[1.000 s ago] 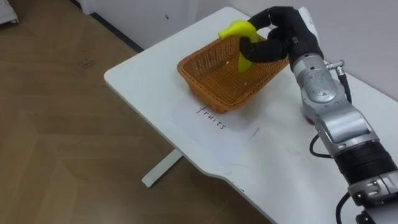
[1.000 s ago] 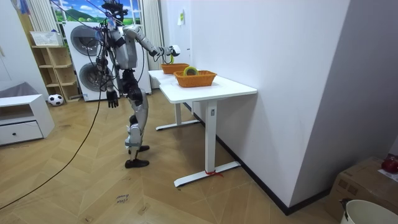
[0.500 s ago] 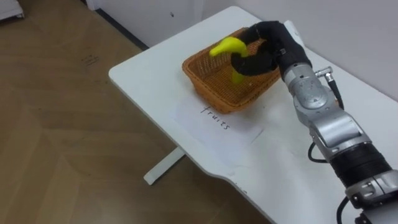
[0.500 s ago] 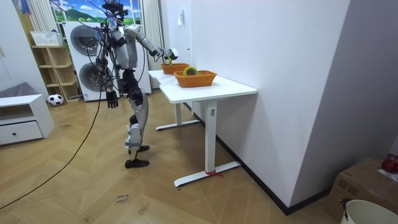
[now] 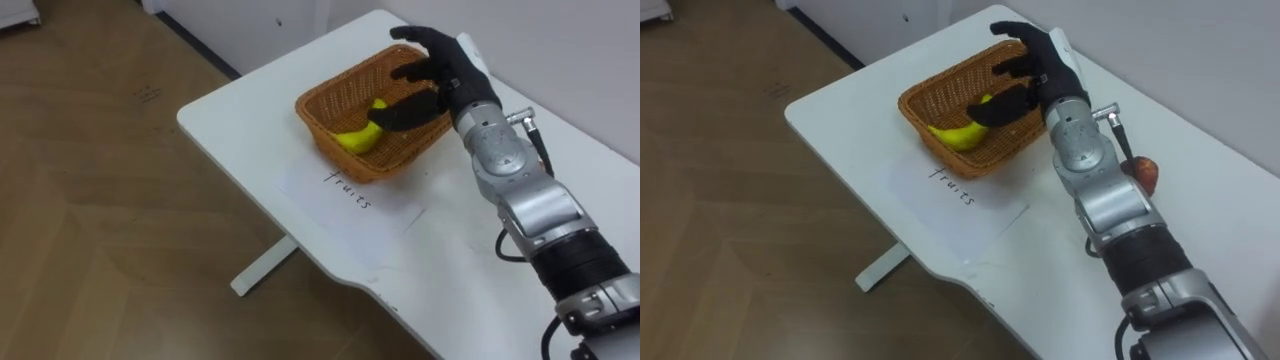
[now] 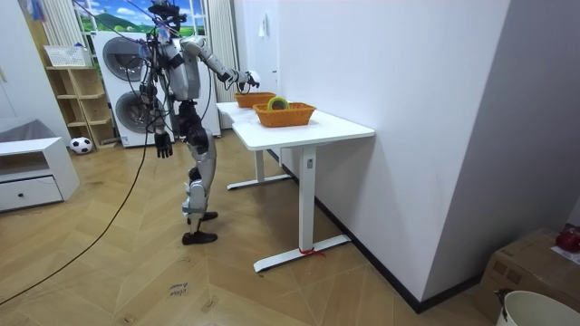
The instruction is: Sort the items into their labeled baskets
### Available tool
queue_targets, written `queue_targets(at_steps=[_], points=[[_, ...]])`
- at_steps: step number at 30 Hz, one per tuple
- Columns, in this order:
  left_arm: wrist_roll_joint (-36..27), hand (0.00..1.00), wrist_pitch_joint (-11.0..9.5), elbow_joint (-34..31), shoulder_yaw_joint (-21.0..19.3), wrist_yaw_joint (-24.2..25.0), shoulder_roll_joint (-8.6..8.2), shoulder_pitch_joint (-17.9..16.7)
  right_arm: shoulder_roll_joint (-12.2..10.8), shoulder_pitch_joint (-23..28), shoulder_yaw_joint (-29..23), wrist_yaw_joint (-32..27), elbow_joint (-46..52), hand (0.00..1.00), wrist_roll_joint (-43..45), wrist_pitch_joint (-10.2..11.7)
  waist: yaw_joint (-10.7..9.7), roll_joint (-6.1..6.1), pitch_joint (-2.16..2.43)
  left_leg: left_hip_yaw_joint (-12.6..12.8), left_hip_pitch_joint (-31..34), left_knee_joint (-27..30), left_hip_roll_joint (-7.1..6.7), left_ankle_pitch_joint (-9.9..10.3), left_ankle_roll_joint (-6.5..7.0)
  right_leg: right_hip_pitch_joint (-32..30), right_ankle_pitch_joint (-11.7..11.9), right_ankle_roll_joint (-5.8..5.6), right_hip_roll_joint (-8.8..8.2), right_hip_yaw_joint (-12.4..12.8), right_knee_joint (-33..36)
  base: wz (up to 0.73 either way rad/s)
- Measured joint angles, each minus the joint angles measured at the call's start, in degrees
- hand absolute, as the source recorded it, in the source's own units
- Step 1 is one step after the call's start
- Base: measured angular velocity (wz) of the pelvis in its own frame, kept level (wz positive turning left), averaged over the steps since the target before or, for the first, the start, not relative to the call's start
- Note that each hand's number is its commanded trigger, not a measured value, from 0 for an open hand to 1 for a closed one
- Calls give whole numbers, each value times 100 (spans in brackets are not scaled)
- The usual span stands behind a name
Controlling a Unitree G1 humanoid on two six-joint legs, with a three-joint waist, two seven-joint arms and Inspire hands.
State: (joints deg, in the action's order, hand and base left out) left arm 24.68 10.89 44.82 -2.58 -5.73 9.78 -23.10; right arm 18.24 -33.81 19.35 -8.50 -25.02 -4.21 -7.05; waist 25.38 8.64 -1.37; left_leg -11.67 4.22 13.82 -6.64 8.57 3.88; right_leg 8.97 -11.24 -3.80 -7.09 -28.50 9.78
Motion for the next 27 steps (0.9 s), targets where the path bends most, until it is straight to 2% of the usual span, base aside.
queue_targets(at_steps=[12, 15, 17, 18, 21, 25, 27], points=[[-12, 0, 0, 4, 51, 10, -4, 88, 0, 0, -2, -2, -109, 0, 81, 6, -36, -10, -7, 8, -9, 4, -28, -14, 23, 14, -28, -45, -51, 2, 11, 0], [-35, 0, -2, 3, 48, 14, -2, 128, 1, -1, -54, -2, -106, 0, 77, 7, -140, -32, -20, 19, -17, 55, -38, -11, 36, 15, -28, -45, -68, 20, 35, 0], [-47, 0, -3, 6, 56, 25, -5, 144, 2, 0, -76, -3, -107, 0, 36, 8, -227, -86, -57, 40, -73, 82, -34, 1, 55, 48, -29, -47, -80, 23, 101, -5], [-49, 0, -3, 6, 58, 25, -5, 148, 2, 0, -84, -3, -107, 0, 13, 8, -257, -95, -61, 40, -85, 84, -36, 4, 60, 63, -29, -47, -83, 24, 101, 0], [-40, 0, -5, 12, 59, 28, -6, 239, 1, -2, -305, -18, -105, 0, 10, 15, -365, -127, -53, 53, -83, 81, -41, 13, 72, 70, -29, -47, -90, 22, 100, -1], [-35, 0, -19, 131, 55, 26, -8, 367, 2, -3, -622, -142, 36, 0, -47, 49, -489, -201, 4, 132, -107, 97, -27, 14, 74, 67, -29, -47, -90, 36, 92, -9], [-37, 0, -37, 131, 52, 22, -8, 354, 4, -3, -717, -159, 146, 0, -230, 151, -535, -218, 12, 204, -155, 92, -6, 12, 73, 80, -29, -47, -89, 36, 84, -20]])
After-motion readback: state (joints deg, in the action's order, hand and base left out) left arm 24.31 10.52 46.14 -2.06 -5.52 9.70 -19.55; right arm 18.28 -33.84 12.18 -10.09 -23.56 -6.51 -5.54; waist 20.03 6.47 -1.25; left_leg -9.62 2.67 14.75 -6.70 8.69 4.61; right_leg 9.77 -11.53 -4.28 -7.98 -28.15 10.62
